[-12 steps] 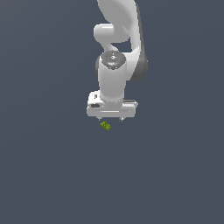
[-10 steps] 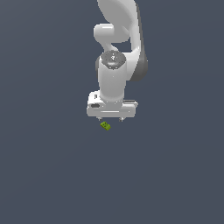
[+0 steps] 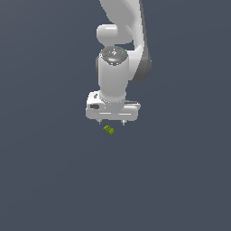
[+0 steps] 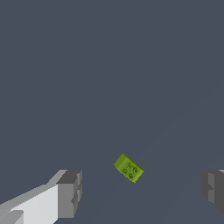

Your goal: Pick up the object and move it to a goal position.

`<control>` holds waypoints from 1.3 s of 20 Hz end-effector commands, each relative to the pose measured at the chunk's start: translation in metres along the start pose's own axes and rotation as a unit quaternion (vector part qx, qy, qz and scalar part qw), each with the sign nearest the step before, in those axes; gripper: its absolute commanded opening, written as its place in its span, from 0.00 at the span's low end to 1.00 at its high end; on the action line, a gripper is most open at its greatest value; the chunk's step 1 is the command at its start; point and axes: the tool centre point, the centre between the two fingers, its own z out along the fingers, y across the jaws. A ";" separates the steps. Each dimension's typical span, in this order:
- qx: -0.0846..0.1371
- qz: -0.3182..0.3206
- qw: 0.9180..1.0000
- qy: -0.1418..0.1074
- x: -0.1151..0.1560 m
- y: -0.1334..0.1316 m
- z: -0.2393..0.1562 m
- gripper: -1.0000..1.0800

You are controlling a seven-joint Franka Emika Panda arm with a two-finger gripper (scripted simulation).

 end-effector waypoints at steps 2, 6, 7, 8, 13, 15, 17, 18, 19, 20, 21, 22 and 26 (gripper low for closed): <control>0.000 -0.001 1.000 0.000 0.000 0.000 0.000 0.96; 0.000 -0.012 1.000 0.000 -0.001 0.001 0.004 0.96; 0.000 -0.016 1.000 -0.001 -0.002 0.001 0.005 0.96; 0.000 -0.021 1.000 -0.001 -0.003 0.002 0.007 0.96; 0.001 -0.054 0.999 -0.002 -0.007 0.004 0.017 0.96; 0.002 -0.072 0.997 -0.002 -0.010 0.005 0.023 0.96; 0.002 -0.092 0.996 -0.003 -0.012 0.007 0.029 0.96; 0.003 -0.103 0.995 -0.003 -0.014 0.007 0.032 0.96; 0.003 -0.115 0.993 -0.003 -0.016 0.008 0.036 0.96; 0.004 -0.127 0.992 -0.004 -0.018 0.009 0.040 0.96; 0.005 -0.139 0.990 -0.004 -0.020 0.010 0.043 0.96; 0.005 -0.152 0.988 -0.004 -0.022 0.010 0.047 0.96; 0.008 -0.201 0.980 -0.005 -0.030 0.013 0.062 0.96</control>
